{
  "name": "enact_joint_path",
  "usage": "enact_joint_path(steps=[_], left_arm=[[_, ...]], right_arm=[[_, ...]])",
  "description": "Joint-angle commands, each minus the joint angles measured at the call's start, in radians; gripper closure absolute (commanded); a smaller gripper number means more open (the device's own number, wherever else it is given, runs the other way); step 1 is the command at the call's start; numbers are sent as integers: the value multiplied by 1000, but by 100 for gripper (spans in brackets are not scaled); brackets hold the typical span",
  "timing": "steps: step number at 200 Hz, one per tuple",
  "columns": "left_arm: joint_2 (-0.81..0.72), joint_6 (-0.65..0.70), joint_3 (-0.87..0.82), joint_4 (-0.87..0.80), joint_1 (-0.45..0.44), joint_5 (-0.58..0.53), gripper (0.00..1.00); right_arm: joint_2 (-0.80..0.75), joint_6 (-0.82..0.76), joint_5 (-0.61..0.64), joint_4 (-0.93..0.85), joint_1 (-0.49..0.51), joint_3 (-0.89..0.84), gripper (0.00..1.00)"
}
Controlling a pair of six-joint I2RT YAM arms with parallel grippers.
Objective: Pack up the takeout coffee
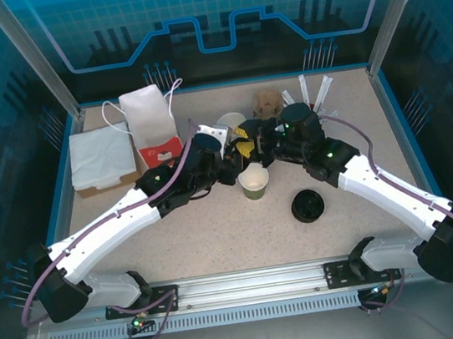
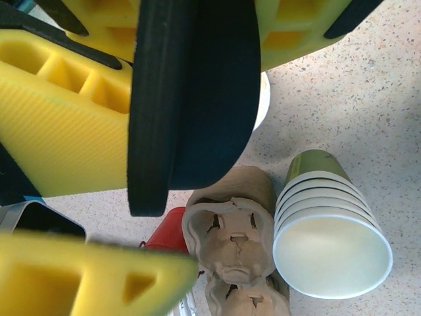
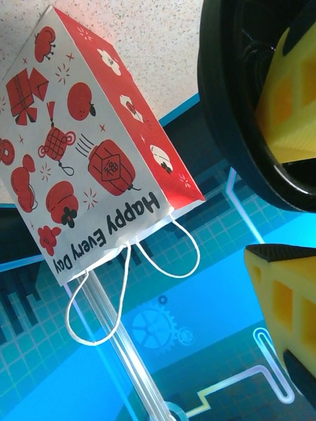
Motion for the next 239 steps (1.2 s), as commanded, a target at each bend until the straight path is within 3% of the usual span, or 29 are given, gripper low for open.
enact_joint_path(steps=[1,25,54,109,137,179,201,239], left_arm=[[-30,29,-19,26,-12,-25,82],[-35,26,-23,28,-11,-29,82],[-43,24,-24,28,-11,-31,77],[-110,58,-21,5,2,78,18],[-197,42,-42,14,77,267,2],[-341,55,-132,128,209,490,1],[-403,192,-208,239,219,527,1],[-424,422,-307,477,218,624,1]], right_arm=[[9,9,15,40,15,29,70],[4,9,18,44,16,19,82],[-10,5,27,38,13,2,89],[-34,-83,-2,79,-30,-56,90],[-37,-228,-94,122,-102,-71,90],[-52,-572,-329,85,-249,-34,90],[-64,-667,-486,103,-336,-30,89],[-66,-883,-699,-74,-406,72,89]])
